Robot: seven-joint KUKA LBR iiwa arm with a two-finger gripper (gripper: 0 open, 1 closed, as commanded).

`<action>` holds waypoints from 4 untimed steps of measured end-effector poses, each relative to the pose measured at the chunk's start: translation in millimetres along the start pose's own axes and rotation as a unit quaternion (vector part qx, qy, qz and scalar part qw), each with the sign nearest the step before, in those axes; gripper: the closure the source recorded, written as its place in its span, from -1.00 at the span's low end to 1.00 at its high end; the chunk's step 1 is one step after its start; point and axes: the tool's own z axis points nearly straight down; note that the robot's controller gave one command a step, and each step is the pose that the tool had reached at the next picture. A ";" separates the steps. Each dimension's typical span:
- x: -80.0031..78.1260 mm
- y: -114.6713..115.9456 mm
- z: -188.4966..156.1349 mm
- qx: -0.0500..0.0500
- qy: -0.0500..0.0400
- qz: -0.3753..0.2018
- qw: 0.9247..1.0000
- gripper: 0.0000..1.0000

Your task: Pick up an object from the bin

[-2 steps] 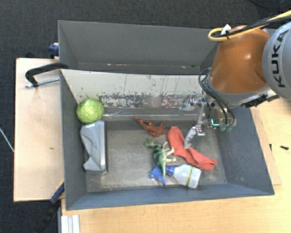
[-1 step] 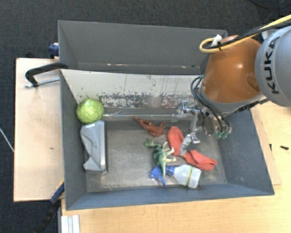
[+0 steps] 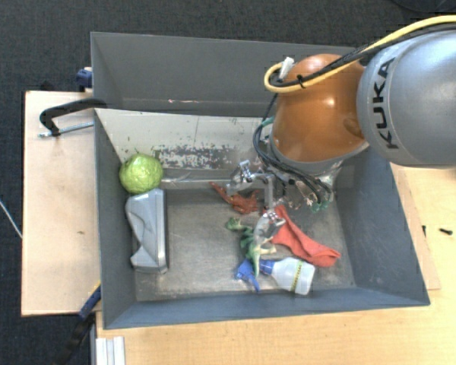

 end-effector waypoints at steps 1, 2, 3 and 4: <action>-5.5 -33.5 27.2 -0.001 0.000 -0.001 1.000 -1.00; -11.7 -101.0 93.3 0.004 -0.017 -0.073 0.997 1.00; -11.4 -101.4 93.3 0.005 -0.016 -0.073 0.997 1.00; -5.3 -96.6 49.1 0.000 0.000 -0.068 0.998 1.00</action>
Offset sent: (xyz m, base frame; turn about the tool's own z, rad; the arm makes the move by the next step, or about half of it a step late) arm 0.0386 -0.0937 -0.1065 -0.1490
